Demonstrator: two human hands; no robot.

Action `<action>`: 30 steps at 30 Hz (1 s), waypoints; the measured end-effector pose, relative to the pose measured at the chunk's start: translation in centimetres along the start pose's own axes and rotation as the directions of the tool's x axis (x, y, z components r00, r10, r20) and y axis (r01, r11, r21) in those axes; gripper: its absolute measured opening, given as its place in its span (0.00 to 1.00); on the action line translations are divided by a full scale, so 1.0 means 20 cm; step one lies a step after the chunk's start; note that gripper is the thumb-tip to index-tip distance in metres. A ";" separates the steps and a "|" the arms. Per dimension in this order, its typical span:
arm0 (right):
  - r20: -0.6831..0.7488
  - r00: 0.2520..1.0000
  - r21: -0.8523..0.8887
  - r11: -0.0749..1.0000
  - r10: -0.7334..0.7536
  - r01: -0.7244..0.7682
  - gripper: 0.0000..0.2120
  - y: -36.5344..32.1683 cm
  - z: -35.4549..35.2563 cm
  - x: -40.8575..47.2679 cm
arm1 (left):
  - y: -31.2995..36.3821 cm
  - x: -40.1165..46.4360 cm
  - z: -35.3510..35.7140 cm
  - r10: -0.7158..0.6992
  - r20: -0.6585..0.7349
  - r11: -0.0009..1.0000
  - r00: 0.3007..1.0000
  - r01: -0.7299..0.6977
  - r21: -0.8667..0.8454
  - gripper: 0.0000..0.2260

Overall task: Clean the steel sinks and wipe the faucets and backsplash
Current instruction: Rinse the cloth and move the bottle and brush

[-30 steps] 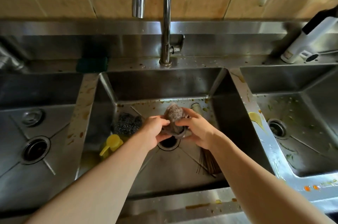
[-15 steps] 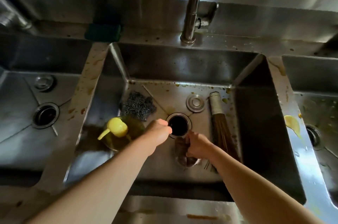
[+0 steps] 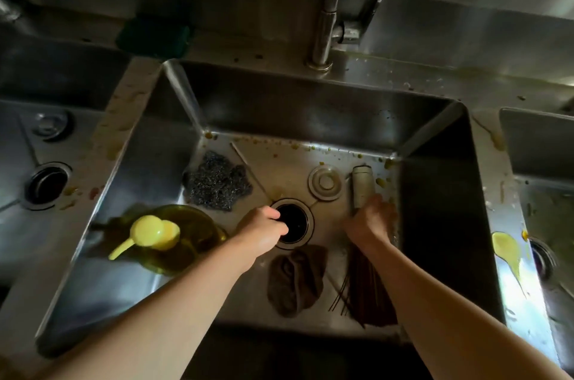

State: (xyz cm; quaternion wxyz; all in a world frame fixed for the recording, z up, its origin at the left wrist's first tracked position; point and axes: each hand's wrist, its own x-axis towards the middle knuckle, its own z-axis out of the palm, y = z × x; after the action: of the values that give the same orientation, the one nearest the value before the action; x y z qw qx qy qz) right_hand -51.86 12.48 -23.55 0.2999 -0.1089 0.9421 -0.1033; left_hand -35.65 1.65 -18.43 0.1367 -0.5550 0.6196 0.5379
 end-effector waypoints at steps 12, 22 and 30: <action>-0.062 0.997 -0.152 0.987 0.036 -0.045 0.29 0.01 0.08 0.27 | 0.04 0.14 0.04 -0.012 -0.002 1.000 1.000 0.012 -0.008 0.16; -0.071 0.990 -0.029 0.992 -0.123 0.121 0.25 -0.20 -0.25 0.05 | 0.14 -0.04 -0.07 0.046 -0.031 0.998 0.998 -0.047 -0.030 0.10; -0.321 0.917 0.166 0.939 -0.237 0.301 0.27 -0.47 -0.69 -0.43 | 0.24 -0.34 -0.30 0.167 -0.069 0.985 0.983 -0.170 -0.040 0.10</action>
State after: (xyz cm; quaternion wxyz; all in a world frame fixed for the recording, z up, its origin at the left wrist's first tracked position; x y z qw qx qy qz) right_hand -51.78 7.55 -5.38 0.1480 -0.1888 0.9357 -0.2586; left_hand -34.73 -0.59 -8.41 0.0577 -0.5208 0.6562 0.5431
